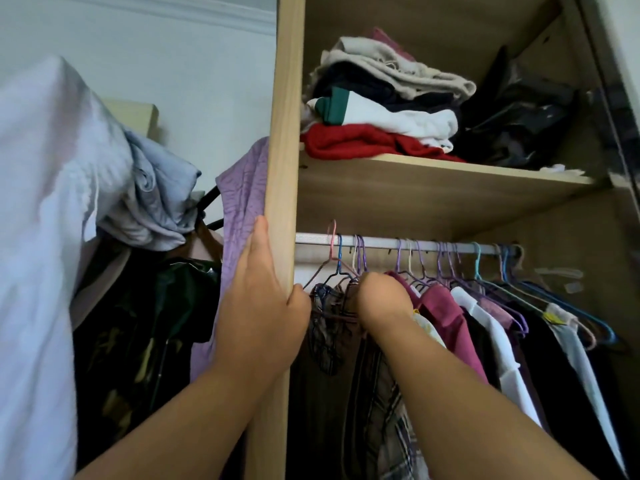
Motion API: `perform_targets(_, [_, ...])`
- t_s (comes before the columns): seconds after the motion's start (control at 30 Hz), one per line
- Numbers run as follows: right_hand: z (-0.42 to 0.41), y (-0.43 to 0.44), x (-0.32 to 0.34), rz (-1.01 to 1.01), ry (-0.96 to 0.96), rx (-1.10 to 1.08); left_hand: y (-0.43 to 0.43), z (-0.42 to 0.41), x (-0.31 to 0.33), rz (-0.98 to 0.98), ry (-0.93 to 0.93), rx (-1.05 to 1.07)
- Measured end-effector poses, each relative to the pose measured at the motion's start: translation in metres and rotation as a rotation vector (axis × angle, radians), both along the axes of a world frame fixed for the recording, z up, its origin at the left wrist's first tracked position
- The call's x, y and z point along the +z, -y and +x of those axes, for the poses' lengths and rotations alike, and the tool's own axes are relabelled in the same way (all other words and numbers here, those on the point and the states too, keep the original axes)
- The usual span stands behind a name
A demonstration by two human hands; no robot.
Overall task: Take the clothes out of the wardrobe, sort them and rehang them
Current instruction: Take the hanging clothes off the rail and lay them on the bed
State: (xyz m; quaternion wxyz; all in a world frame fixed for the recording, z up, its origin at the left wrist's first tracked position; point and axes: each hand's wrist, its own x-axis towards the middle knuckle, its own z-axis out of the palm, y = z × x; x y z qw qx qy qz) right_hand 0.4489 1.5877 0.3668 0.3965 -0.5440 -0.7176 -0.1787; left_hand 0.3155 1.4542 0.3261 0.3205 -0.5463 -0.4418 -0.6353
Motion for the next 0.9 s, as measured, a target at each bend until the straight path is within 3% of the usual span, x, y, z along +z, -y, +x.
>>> perform_targets(0.37, [0.076, 0.062, -0.013, 0.217, -0.059, -0.016, 0.013, 0.005, 0.001, -0.068, -0.008, 0.019])
perform_targets(0.43, [0.102, 0.083, -0.028, 0.267, -0.108, -0.003, 0.017, 0.006, 0.002, -0.032, -0.114, 0.088])
perform_targets(0.57, [0.151, 0.134, -0.060, 0.329, -0.179, 0.013, 0.022, 0.014, -0.008, -0.076, -0.494, 0.275])
perform_targets(0.7, [0.193, 0.192, -0.081, 0.341, -0.250, -0.019, 0.021, 0.039, -0.018, -0.180, -0.552, 0.130])
perform_targets(0.9, [0.232, 0.292, -0.114, 0.315, -0.269, -0.188, -0.008, 0.096, -0.026, -0.374, -0.427, -0.235])
